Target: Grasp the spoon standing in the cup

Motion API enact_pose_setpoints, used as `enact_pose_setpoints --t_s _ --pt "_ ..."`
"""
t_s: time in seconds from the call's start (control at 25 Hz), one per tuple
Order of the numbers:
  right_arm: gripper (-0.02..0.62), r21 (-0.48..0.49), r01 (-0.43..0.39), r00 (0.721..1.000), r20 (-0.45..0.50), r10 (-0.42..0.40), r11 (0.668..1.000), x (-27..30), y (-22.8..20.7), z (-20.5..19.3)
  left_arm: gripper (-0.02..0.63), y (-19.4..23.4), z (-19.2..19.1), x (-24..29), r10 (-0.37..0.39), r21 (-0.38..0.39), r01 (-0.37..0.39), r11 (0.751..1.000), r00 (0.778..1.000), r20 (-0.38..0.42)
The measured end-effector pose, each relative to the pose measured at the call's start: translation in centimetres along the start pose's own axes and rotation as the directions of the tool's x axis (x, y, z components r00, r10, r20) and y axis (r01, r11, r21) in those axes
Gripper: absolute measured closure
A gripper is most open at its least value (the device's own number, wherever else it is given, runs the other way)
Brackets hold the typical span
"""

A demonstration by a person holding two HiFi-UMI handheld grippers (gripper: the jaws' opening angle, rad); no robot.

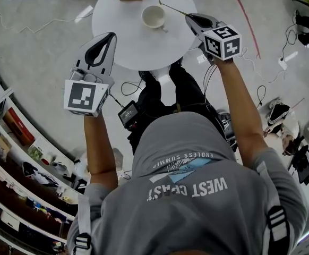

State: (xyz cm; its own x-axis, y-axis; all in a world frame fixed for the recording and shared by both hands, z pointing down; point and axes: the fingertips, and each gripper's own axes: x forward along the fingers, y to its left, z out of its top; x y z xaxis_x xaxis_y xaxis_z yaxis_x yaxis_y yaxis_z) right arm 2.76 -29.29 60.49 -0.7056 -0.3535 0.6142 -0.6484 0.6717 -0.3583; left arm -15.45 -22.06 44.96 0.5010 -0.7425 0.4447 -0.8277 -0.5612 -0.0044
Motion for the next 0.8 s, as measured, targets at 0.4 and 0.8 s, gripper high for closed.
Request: enact_pose_setpoints --t_s 0.4,0.8 --pt "0.592 0.112 0.049 0.999 -0.027 -0.046 0.992 1.5 -3.2 -2.0 0.601 0.6 0.7 -0.3 0.012 0.015 -0.012 1.000 1.000 -0.007" --pt "0.591 0.269 0.083 0.995 -0.077 -0.064 0.959 3.4 -6.0 -5.6 0.601 1.3 1.8 -1.2 0.028 0.031 -0.028 0.999 1.000 0.000"
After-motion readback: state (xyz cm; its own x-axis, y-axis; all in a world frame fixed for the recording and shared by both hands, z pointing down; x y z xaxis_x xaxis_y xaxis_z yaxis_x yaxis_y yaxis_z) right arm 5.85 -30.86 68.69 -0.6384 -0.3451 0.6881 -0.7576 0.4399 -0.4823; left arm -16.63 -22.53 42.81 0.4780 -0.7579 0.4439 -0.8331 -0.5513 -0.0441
